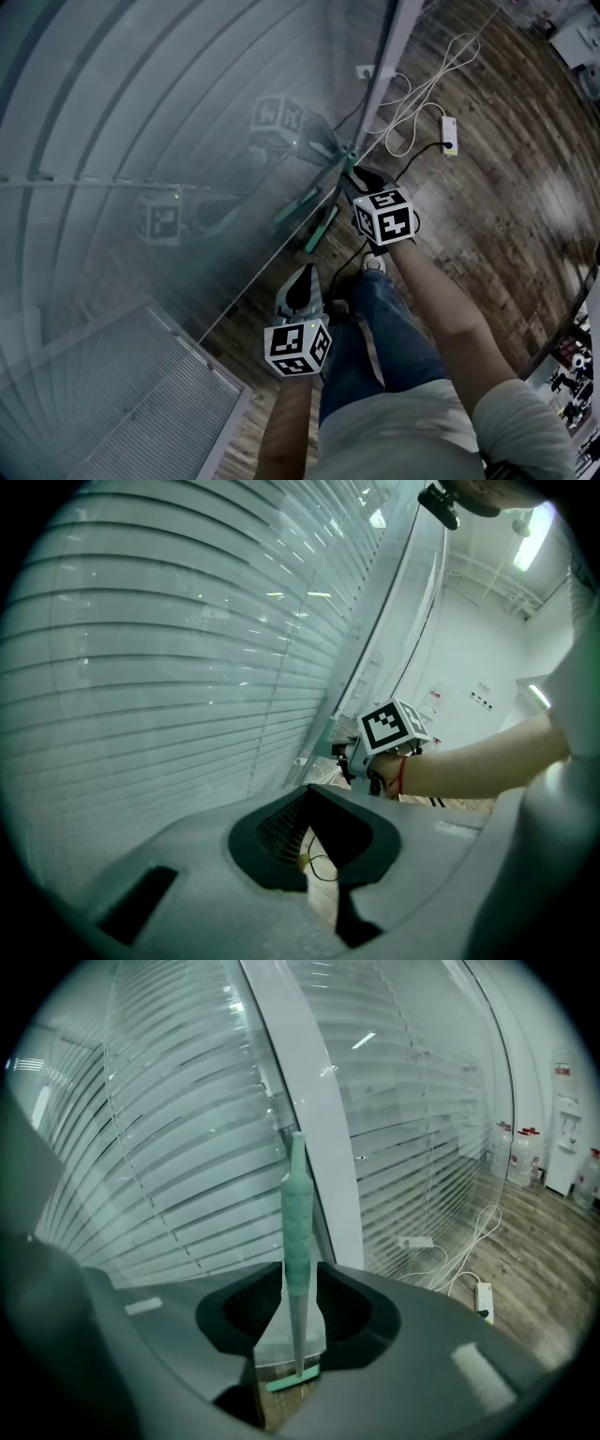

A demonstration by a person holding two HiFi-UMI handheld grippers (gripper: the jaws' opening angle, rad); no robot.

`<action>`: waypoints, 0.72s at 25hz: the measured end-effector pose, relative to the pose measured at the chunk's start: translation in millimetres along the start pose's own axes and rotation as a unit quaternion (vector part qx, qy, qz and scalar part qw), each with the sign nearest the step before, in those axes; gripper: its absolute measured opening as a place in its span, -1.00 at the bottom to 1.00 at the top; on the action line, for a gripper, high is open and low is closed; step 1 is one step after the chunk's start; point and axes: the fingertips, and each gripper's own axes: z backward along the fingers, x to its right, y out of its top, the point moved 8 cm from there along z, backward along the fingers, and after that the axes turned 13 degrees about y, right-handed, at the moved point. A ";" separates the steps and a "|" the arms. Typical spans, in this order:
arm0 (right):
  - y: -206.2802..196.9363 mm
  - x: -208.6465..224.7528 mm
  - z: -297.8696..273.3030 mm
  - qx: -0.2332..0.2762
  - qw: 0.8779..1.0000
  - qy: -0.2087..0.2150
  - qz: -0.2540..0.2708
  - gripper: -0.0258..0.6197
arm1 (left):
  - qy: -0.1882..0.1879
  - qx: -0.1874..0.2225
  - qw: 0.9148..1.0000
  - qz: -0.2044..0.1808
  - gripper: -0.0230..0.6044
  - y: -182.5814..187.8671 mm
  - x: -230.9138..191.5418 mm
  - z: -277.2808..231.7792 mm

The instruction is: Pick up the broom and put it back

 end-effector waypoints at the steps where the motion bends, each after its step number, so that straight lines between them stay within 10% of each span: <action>1: 0.0 0.1 0.7 0.001 1.000 0.000 0.000 -0.55 | 0.000 0.000 1.000 0.000 -0.91 -0.4 0.0 0.0; 18: 4.2 -23.2 48.6 0.059 0.998 -0.004 -0.013 -0.55 | -0.014 0.005 1.000 -0.015 -0.90 -1.1 11.5 18.2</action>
